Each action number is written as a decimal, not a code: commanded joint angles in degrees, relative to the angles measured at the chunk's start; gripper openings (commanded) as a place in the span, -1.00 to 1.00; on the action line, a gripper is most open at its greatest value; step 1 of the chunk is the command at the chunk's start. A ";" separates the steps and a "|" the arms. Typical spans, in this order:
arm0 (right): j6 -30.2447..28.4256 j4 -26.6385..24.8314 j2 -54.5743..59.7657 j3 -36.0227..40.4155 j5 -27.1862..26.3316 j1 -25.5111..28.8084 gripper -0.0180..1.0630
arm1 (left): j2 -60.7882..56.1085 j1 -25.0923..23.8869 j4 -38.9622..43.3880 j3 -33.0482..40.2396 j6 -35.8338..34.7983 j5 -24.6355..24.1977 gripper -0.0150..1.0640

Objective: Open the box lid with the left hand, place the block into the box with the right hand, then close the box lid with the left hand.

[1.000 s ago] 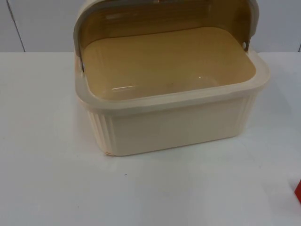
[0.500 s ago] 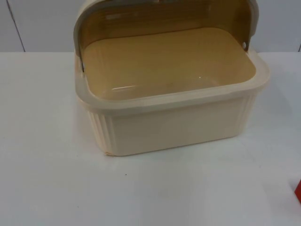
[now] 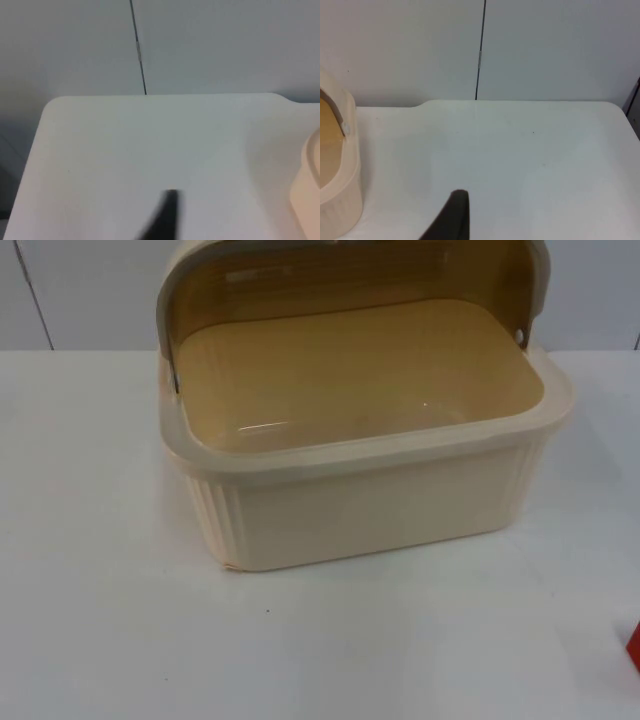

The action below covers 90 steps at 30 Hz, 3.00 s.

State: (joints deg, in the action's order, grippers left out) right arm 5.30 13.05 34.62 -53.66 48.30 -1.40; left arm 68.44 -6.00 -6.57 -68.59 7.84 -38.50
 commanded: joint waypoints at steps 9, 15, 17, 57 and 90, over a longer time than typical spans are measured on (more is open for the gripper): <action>0.23 -0.30 0.00 -0.55 -0.07 0.04 0.83 | -0.42 -0.12 0.84 0.34 -2.45 1.00 0.96; -0.13 -0.30 0.00 -0.55 -0.07 0.04 0.83 | -0.42 -0.12 -0.24 0.34 -2.45 1.94 0.96; -0.13 -0.30 0.00 -0.55 -0.07 0.04 0.83 | -0.42 -0.12 -0.38 0.34 -2.45 1.94 0.96; 3.34 -14.71 19.19 18.04 -10.75 -2.58 0.83 | -0.42 -0.12 -4.40 0.34 -3.45 -0.19 0.96; 55.29 19.31 59.87 22.03 -35.61 -20.60 0.83 | -0.42 -0.12 -3.93 0.34 -3.45 -0.58 0.96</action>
State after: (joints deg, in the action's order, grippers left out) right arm 58.39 30.00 94.32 -32.06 13.49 -21.64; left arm 68.44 -6.00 -10.48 -68.59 4.50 -38.68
